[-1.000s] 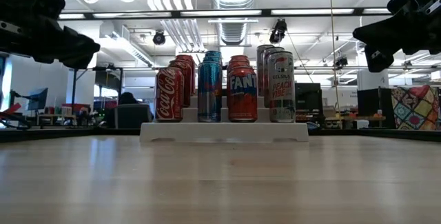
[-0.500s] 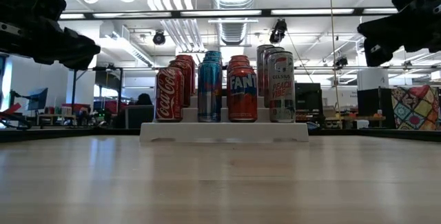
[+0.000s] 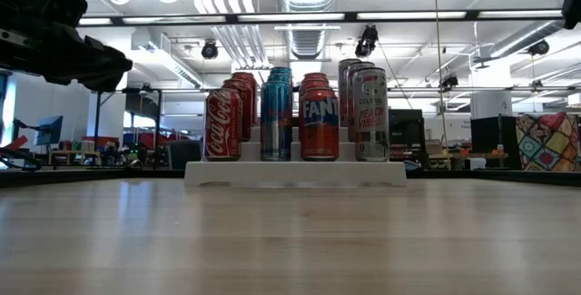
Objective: Place canned beverage on shelf
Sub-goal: Return to Home Position
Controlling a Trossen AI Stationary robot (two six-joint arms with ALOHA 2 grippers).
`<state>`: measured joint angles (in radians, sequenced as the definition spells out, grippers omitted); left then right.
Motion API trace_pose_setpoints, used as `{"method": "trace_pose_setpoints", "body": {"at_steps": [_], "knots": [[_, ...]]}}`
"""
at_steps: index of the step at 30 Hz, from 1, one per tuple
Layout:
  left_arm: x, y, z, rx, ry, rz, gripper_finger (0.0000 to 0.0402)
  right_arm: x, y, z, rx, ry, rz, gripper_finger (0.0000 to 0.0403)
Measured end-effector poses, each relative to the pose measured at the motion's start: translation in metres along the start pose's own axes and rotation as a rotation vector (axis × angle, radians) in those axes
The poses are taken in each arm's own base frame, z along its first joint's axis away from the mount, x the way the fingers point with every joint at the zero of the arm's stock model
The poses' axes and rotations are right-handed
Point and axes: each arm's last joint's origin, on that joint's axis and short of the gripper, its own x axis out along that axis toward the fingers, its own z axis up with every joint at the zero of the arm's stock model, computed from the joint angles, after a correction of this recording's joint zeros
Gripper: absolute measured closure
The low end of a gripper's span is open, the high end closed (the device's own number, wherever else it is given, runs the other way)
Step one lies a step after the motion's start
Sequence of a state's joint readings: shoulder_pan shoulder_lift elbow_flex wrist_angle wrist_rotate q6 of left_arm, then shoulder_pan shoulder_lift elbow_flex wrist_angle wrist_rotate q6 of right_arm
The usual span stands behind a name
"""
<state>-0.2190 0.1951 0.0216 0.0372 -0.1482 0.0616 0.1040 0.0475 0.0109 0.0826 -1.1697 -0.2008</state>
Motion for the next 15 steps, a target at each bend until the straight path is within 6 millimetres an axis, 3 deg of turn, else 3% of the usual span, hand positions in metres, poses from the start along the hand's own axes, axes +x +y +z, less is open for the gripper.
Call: {"method": "trace_pose_setpoints", "body": {"at_steps": [7,15], "knots": [[0.0,0.0,0.0,0.0,-0.001,0.0,0.0402,-0.002,-0.011,-0.004,0.074,0.08,-0.36,0.0394],[0.0,0.0,0.0,0.001,0.004,-0.001,0.0402,-0.002,-0.013,-0.005,0.074,0.093,-0.427,0.0394]]}}
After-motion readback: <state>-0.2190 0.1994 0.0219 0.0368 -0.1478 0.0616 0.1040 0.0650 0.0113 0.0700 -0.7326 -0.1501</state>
